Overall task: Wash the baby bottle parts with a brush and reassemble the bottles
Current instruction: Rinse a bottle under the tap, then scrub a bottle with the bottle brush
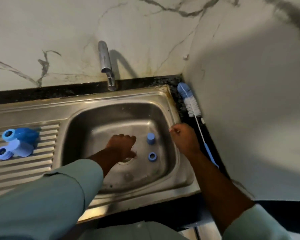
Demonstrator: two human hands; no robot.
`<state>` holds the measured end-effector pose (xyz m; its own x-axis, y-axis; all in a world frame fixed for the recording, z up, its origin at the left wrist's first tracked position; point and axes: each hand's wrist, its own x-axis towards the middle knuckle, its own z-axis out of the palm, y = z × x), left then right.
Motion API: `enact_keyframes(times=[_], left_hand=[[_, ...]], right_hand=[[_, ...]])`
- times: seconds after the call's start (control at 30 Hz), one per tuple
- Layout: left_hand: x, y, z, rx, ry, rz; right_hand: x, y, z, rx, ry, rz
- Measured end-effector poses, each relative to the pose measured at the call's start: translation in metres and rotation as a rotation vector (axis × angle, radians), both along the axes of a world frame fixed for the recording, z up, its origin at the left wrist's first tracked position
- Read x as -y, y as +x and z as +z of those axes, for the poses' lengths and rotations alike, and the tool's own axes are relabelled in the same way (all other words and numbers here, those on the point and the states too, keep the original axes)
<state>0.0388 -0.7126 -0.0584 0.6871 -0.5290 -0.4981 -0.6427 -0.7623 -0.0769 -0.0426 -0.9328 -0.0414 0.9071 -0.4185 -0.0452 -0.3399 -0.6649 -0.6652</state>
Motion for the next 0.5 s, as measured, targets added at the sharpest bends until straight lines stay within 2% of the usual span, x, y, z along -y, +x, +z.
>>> enact_keyframes(times=[0.1,0.2,0.3,0.37,0.43,0.5], left_hand=[[0.011,-0.007,0.000,-0.085,-0.160,-0.092],[0.020,-0.004,0.003,-0.020,-0.234,-0.180],[0.017,0.003,0.012,0.073,-0.236,-0.217],[0.010,0.005,0.021,0.100,-0.244,-0.138],[-0.003,0.011,0.027,0.098,-0.300,-0.022],[-0.023,0.020,0.032,0.102,-0.459,0.100]], right_hand=[[0.025,-0.024,-0.003,-0.012,-0.199,-0.157],[0.038,-0.039,-0.003,-0.192,-0.402,-0.246],[0.044,-0.044,-0.005,-0.293,-0.467,-0.311],[0.042,-0.042,-0.004,-0.310,-0.492,-0.331],[0.036,-0.040,-0.005,-0.213,-0.468,-0.354],[0.024,-0.039,-0.003,-0.083,-0.372,-0.318]])
